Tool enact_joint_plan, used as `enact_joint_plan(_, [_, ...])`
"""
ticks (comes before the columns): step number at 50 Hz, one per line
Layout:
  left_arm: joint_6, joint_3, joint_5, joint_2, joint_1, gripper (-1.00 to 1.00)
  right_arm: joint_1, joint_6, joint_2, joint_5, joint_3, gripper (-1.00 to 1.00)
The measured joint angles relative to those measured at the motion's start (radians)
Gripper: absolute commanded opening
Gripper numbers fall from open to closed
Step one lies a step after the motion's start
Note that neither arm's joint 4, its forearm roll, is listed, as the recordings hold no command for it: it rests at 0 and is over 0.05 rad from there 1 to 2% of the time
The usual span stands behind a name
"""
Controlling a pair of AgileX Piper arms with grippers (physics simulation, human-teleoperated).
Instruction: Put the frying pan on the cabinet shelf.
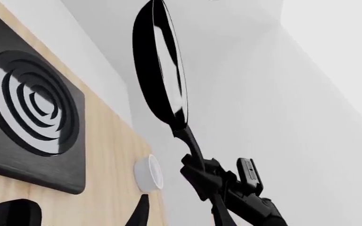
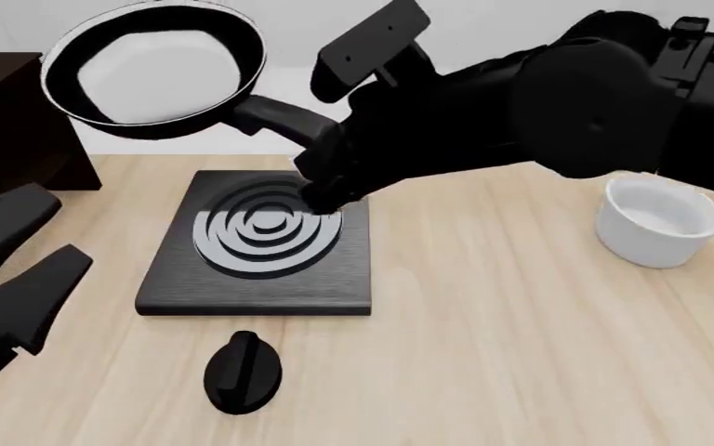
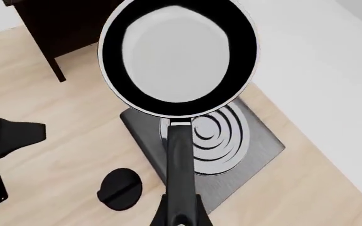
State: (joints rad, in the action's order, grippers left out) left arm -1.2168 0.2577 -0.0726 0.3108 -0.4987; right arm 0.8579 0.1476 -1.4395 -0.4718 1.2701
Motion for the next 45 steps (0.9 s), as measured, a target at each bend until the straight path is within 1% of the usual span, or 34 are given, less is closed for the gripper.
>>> enact_joint_plan(15, [-0.011,-0.002,-0.002,-0.001,0.009,1.0,0.105,-0.03,-0.097,0.038,0.089,-1.0])
enact_joint_plan(24, [-0.017,-0.011,-0.014,0.004,0.016,1.0,0.152,-0.04,-0.14,0.057,0.128,-1.0])
enact_joint_plan(45, [-0.025,-0.022,-0.027,0.009,0.034,1.0,0.229,-0.043,-0.199,0.083,0.159,-1.0])
